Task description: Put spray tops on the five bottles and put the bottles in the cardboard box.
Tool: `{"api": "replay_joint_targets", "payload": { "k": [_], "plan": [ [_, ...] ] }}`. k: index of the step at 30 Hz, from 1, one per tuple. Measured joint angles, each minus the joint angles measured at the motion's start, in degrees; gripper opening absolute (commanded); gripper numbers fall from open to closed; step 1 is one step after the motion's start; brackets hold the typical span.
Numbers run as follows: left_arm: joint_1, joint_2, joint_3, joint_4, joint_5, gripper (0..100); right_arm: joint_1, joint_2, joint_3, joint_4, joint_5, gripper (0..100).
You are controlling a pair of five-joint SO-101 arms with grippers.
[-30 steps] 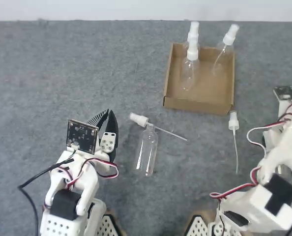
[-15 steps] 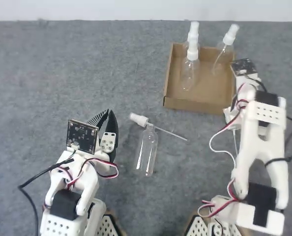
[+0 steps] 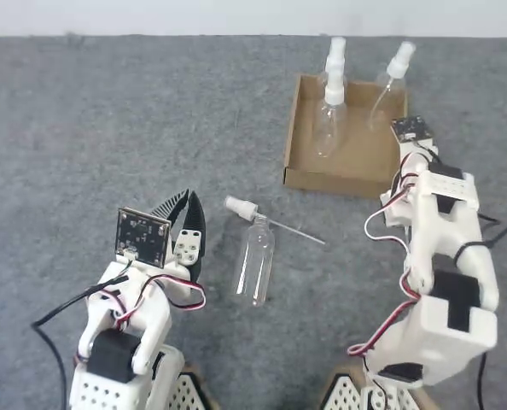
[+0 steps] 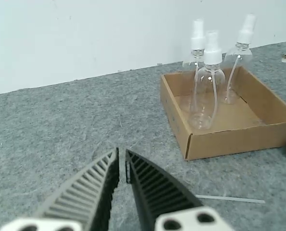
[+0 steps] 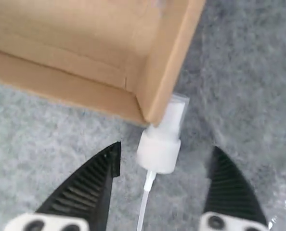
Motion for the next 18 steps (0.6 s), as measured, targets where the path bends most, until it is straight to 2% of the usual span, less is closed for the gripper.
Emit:
{"api": "replay_joint_targets", "payload": {
  "k": [6,12,18],
  "plan": [
    [0.0,0.0,0.0,0.0,0.0,1,3.0,0.9,0.0,-0.5,0.0,3.8],
    [0.0,0.0,0.0,0.0,0.0,1,7.8,0.9,-0.1,-0.5,-0.1,3.4],
    [0.0,0.0,0.0,0.0,0.0,1,8.4,-2.0,-0.1,4.7,0.6,3.4]
  ]
}}
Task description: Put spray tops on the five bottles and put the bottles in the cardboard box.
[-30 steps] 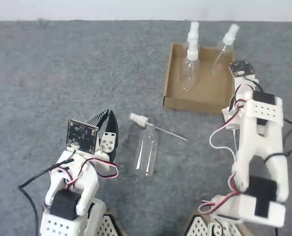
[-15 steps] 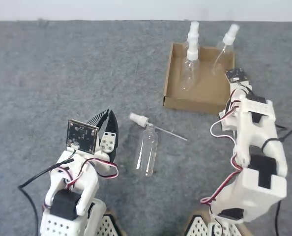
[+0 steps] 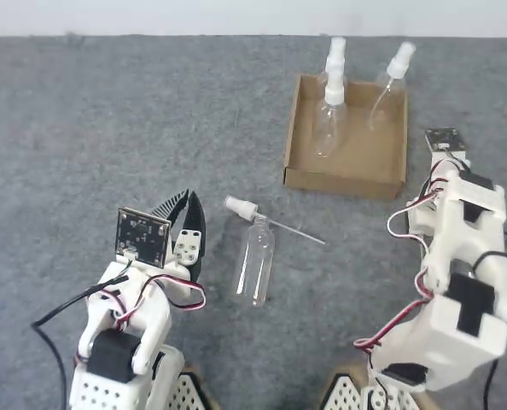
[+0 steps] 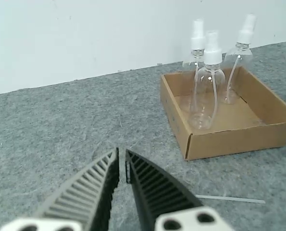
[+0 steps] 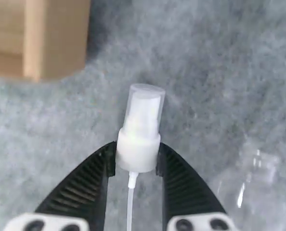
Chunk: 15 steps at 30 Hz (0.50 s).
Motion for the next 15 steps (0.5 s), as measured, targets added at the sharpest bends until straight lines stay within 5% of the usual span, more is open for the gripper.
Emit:
{"api": "replay_joint_targets", "payload": {
  "k": [8,15],
  "plan": [
    [0.0,0.0,0.0,0.0,0.0,1,-1.9,-20.7,0.1,13.5,-0.2,3.7],
    [0.0,0.0,0.0,0.0,0.0,1,-19.4,-31.8,0.1,20.0,-4.7,3.7]
  ]
}}
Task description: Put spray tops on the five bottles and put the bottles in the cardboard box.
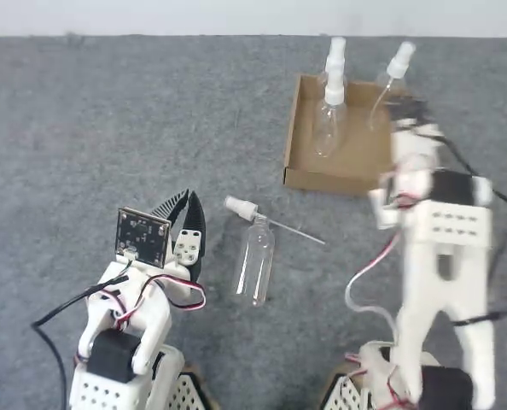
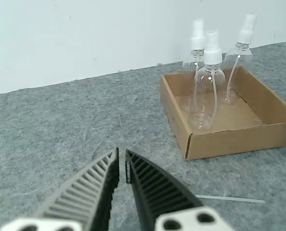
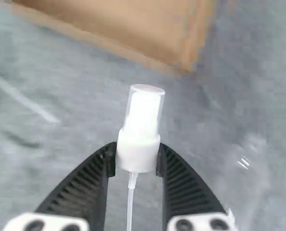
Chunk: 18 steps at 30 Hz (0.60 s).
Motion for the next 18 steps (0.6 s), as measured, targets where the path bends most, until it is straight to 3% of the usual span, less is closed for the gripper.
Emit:
{"api": "replay_joint_targets", "payload": {
  "k": [9,18],
  "plan": [
    [-5.0,0.0,-0.3,0.0,0.0,1,-29.5,3.4,-1.8,-1.7,-13.4,3.5],
    [-11.1,-0.5,-2.3,0.0,0.9,1,-40.5,27.6,-21.1,-1.7,-28.1,3.8]
  ]
}}
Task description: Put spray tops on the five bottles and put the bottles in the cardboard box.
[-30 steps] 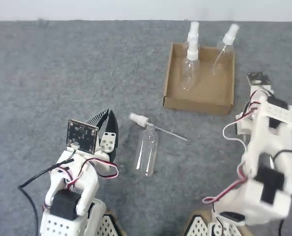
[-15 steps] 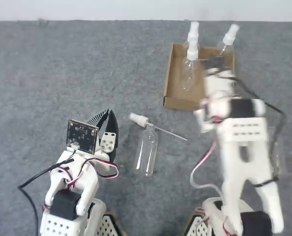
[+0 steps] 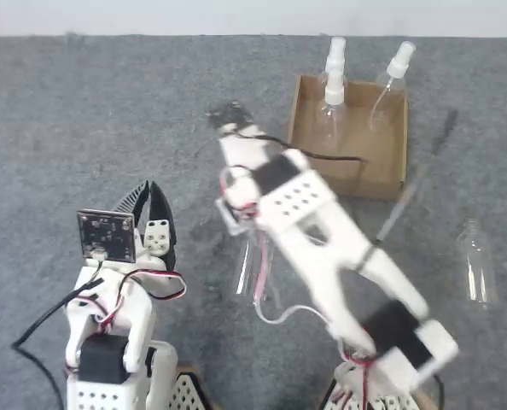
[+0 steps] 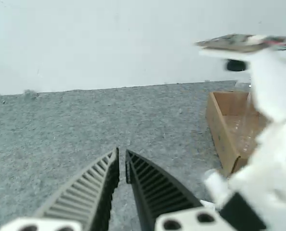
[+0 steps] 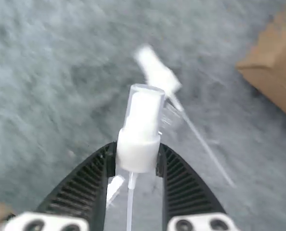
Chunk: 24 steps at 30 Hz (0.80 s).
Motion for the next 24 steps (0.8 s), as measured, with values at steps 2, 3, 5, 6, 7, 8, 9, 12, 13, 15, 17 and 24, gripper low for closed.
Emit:
{"api": "replay_joint_targets", "payload": {
  "k": [2,3,5,6,7,8,9,12,13,15,17,24],
  "plan": [
    [-0.1,0.0,0.0,0.0,0.2,1,-2.5,4.7,-3.9,-0.8,-4.0,3.9],
    [-0.4,0.0,0.0,0.0,0.4,1,-3.6,6.8,-4.9,-1.5,-6.1,3.9],
    [-0.8,0.0,0.0,0.0,0.4,1,-5.6,10.6,-6.1,-3.5,-9.6,3.9],
    [-1.1,0.0,0.0,0.0,0.4,1,-5.9,12.1,-6.1,-4.7,-11.0,3.9],
    [-1.8,0.1,0.0,0.0,0.4,1,-5.9,13.0,-6.1,-6.0,-12.3,3.9],
    [-2.3,0.1,0.0,0.0,0.4,1,-5.5,14.0,-6.2,-7.2,-13.5,3.9],
    [-2.3,0.1,0.0,0.0,0.5,1,-5.5,14.7,-6.2,-8.4,-14.6,3.9],
    [-2.4,0.2,0.0,0.0,0.4,1,-5.8,16.4,-6.2,-11.3,-17.0,4.4],
    [-2.5,0.2,0.0,0.0,0.4,1,-5.8,16.6,-6.2,-12.0,-17.5,6.0],
    [-2.2,0.2,0.0,0.0,0.4,1,-5.6,17.1,-6.2,-12.6,-18.0,11.4],
    [-2.2,0.2,0.0,0.0,0.4,1,-5.5,17.1,-6.2,-12.8,-18.2,16.2],
    [-2.2,0.2,0.0,0.0,0.4,1,-5.6,17.1,-6.2,-13.0,-18.2,18.1]
  ]
}}
